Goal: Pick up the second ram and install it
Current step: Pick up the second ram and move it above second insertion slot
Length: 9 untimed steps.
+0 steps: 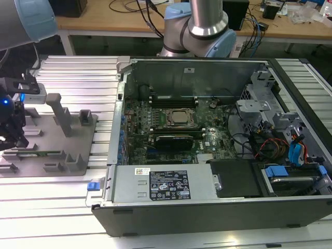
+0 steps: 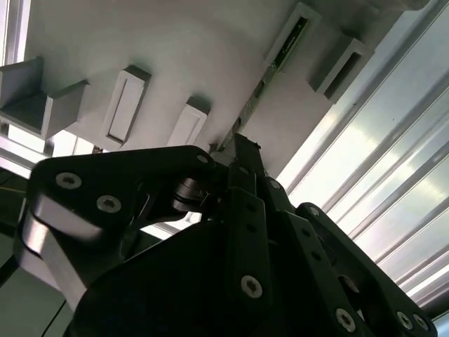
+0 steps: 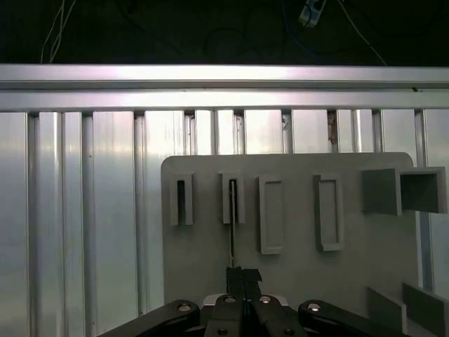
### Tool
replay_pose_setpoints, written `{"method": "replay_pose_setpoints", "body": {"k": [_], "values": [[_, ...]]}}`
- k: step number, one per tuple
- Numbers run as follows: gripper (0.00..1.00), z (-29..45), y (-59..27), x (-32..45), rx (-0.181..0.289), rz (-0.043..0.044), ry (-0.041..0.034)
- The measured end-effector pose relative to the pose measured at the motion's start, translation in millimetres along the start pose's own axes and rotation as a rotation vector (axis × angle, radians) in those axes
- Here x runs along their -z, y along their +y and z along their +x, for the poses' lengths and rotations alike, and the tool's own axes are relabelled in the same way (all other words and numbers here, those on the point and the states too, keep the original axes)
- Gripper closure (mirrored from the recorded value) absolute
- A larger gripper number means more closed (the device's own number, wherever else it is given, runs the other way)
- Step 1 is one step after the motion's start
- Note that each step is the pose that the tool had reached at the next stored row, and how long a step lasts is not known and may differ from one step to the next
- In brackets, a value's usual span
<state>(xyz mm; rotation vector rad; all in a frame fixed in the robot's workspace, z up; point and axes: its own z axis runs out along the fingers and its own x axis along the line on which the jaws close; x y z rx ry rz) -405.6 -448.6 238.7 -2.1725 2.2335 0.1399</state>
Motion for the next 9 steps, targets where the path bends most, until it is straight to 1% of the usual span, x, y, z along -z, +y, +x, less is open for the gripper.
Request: {"method": "replay_pose_setpoints", "body": {"k": [2, 3, 6, 9], "values": [[0.92, 0.5, 0.4, -5.5, 0.004, -0.0006, 0.0003], [0.92, 0.6, 0.3, -7.1, 0.009, -0.0009, 0.0006], [0.92, 0.7, 0.3, -8.9, 0.020, -0.0019, 0.0012], [0.92, 0.7, 0.2, -9.0, 0.021, -0.0019, 0.0012]]}}
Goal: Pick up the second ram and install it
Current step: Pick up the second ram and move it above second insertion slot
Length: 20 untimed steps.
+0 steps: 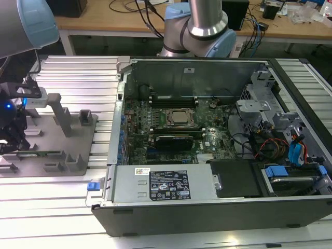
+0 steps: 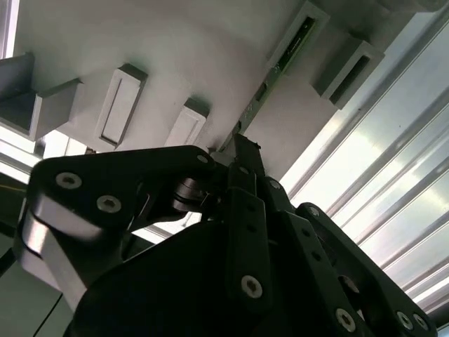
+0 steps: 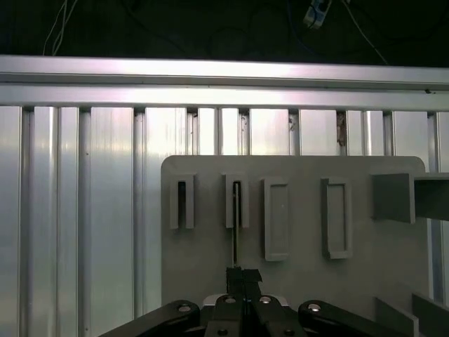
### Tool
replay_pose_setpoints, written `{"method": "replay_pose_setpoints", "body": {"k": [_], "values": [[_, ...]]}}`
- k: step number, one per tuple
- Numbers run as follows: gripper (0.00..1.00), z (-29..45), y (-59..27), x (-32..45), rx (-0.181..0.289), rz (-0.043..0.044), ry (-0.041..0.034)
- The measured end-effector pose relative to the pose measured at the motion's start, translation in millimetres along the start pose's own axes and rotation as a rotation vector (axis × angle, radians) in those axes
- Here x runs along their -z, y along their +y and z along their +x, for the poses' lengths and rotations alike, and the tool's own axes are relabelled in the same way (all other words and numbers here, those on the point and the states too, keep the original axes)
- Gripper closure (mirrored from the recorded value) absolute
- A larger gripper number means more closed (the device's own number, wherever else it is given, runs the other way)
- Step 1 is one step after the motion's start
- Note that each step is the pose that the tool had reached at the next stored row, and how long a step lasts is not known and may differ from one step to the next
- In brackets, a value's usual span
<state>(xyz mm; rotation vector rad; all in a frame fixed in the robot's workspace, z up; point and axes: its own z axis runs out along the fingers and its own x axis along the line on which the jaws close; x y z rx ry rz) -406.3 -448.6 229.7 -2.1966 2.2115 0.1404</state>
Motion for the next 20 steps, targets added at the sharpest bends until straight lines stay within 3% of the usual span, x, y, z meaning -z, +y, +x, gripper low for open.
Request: {"method": "replay_pose_setpoints", "body": {"k": [3, 6, 8, 11, 20], "values": [[0.92, 0.0, 0.0, 0.0, 0.001, 0.0000, 0.0000], [0.72, 0.0, 0.0, 0.0, 0.001, -0.0001, 0.0001], [0.72, 0.0, 0.0, -1.3, 0.005, 0.0000, 0.0013], [0.72, 0.5, 0.2, -5.9, 0.037, -0.0028, 0.0096], [0.72, -0.3, 1.6, -18.6, 0.060, -0.0048, 0.0156]]}}
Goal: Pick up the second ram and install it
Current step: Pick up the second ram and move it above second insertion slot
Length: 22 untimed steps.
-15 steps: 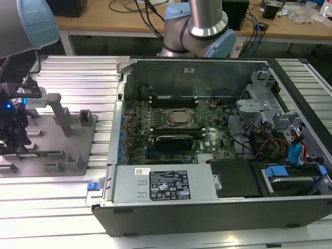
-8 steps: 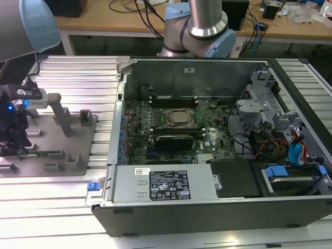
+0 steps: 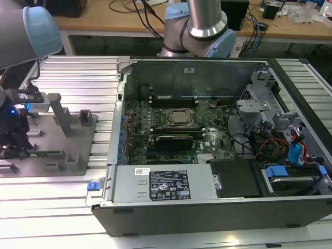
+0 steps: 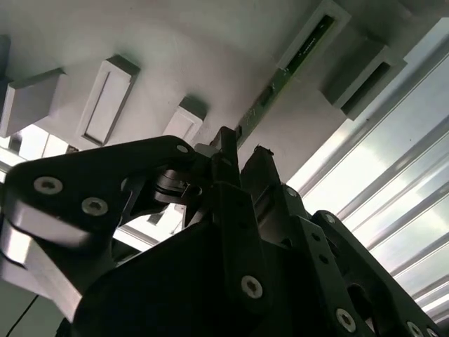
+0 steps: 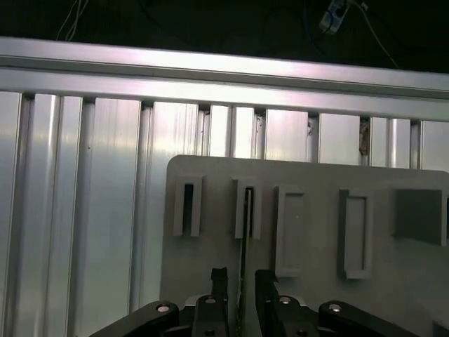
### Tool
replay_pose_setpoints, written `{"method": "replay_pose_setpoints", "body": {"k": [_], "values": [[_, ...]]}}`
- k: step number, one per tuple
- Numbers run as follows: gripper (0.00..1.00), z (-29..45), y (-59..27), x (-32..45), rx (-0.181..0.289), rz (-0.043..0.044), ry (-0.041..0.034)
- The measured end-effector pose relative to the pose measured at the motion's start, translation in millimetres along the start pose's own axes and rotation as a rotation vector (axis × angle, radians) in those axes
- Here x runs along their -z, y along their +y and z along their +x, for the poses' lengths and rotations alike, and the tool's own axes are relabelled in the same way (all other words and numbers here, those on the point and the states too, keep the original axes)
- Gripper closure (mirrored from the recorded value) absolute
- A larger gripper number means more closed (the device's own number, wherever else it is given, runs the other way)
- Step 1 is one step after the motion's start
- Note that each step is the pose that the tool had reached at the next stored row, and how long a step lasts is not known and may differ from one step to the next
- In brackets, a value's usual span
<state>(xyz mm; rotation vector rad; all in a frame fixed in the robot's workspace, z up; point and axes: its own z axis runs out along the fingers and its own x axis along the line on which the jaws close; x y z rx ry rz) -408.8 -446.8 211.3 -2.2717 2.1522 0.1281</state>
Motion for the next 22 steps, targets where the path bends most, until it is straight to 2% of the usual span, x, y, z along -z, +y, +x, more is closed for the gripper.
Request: {"method": "replay_pose_setpoints", "body": {"k": [3, 6, 8, 12, 14, 22], "values": [[0.72, -2.9, 0.1, -3.0, 0.002, -0.0001, 0.0019], [0.72, -4.0, 0.8, -4.6, 0.002, -0.0013, 0.0144], [0.72, -8.3, 0.5, -5.1, 0.002, -0.0016, 0.0198], [0.72, -9.2, 0.8, -4.5, 0.002, -0.0016, 0.0236], [0.72, -9.2, 0.8, -4.4, 0.001, -0.0030, 0.0431], [0.72, -11.2, 0.3, -4.5, 0.001, -0.0030, 0.0434]]}}
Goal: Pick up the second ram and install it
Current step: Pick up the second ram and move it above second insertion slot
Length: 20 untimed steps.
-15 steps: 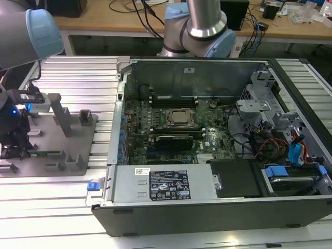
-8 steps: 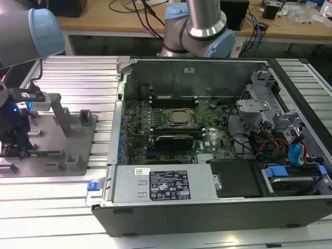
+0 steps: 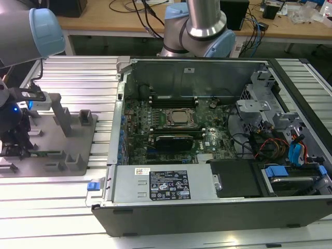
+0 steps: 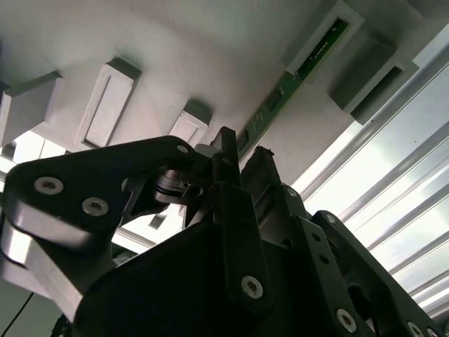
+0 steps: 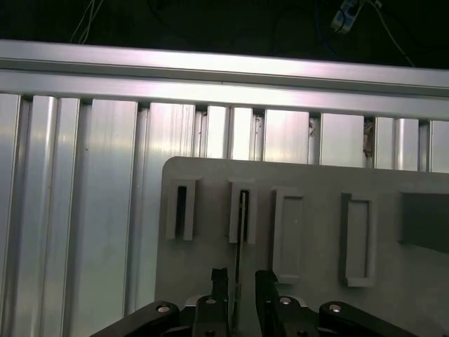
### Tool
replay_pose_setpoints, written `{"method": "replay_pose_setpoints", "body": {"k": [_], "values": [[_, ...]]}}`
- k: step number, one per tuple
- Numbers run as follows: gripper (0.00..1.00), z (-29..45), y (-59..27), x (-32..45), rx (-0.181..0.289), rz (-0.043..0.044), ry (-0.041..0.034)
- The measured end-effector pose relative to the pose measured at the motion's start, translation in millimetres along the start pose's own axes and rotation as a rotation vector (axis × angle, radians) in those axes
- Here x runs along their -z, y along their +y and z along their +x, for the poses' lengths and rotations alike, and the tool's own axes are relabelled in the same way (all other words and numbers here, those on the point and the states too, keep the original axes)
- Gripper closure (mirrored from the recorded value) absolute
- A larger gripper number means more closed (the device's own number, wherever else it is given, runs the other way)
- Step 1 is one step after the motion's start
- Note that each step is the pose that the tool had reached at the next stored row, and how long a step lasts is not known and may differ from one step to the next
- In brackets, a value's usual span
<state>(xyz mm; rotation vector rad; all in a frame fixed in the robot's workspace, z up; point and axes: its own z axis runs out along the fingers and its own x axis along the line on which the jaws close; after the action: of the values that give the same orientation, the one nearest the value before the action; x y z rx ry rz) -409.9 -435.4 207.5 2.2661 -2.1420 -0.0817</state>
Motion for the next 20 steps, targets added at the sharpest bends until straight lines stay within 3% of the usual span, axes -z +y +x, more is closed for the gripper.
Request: {"method": "replay_pose_setpoints", "body": {"k": [10, 11, 20], "values": [[0.73, -0.2, 0.0, 0.0, 0.000, -0.0001, 0.0000], [0.81, -0.2, 0.0, 0.0, 0.000, -0.0001, 0.0000], [0.81, -0.3, 0.1, 1.6, 0.000, 0.0000, 0.0000]]}}
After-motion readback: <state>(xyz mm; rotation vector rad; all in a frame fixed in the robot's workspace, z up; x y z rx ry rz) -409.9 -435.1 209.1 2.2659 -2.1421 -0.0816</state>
